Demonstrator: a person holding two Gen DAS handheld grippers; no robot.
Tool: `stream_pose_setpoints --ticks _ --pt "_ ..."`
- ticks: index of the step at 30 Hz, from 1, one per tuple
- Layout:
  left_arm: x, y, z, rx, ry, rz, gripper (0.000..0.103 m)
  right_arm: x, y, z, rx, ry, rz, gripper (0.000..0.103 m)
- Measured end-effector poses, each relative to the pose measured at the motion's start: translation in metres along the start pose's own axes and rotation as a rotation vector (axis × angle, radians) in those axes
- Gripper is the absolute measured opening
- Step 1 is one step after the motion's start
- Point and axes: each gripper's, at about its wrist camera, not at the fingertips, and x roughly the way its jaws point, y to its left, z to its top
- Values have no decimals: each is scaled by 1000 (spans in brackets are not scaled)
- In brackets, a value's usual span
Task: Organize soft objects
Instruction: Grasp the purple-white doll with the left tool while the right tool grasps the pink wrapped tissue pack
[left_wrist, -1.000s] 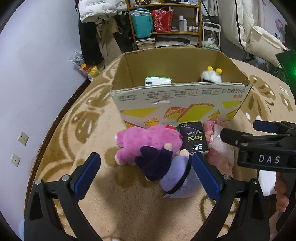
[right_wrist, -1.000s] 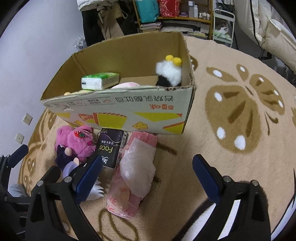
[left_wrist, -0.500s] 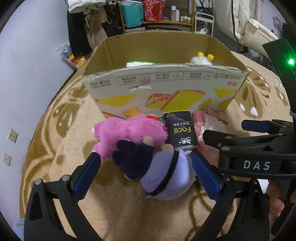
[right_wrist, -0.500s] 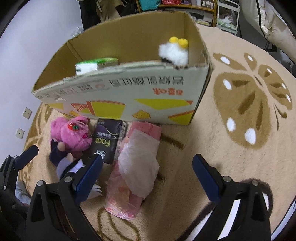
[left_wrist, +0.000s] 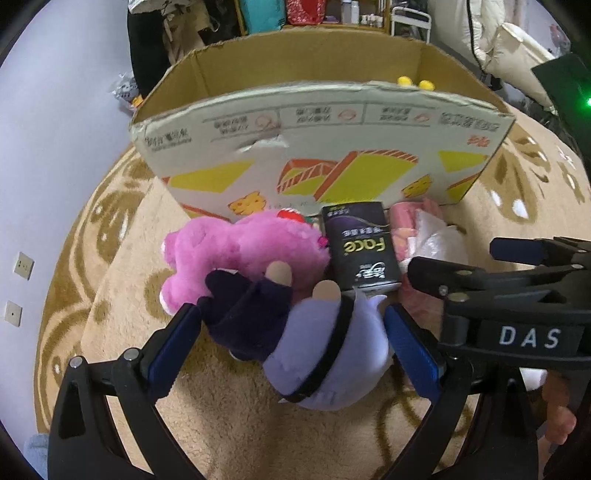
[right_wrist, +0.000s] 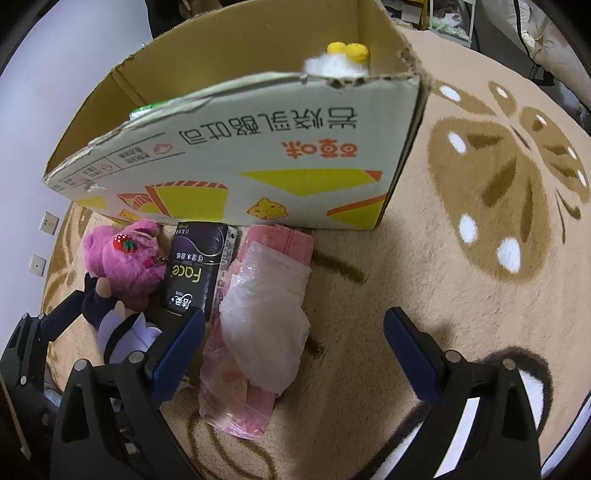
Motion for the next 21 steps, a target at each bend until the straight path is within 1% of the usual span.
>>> stream_pose_setpoints --ticks 3,5,7,11,16,20,21 --pt "1 2 0 -15 7 -4 98 4 -1 0 -5 12 -2 95" --pt "2 3 0 -15 12 1 99 8 1 0 -7 27 -2 94" --pt "4 2 -1 -12 21 6 100 13 1 -2 -16 43 -5 90" --pt "7 6 -1 -20 28 2 99 19 6 -1 -34 50 2 85" --pt "14 13 -4 -49 68 -27 98 22 10 0 -36 51 16 78" --pt "14 15 -7 -51 67 -40 93 23 7 2 -14 50 29 75" --pt "14 15 -7 -52 69 -44 93 22 5 2 -9 48 31 72"
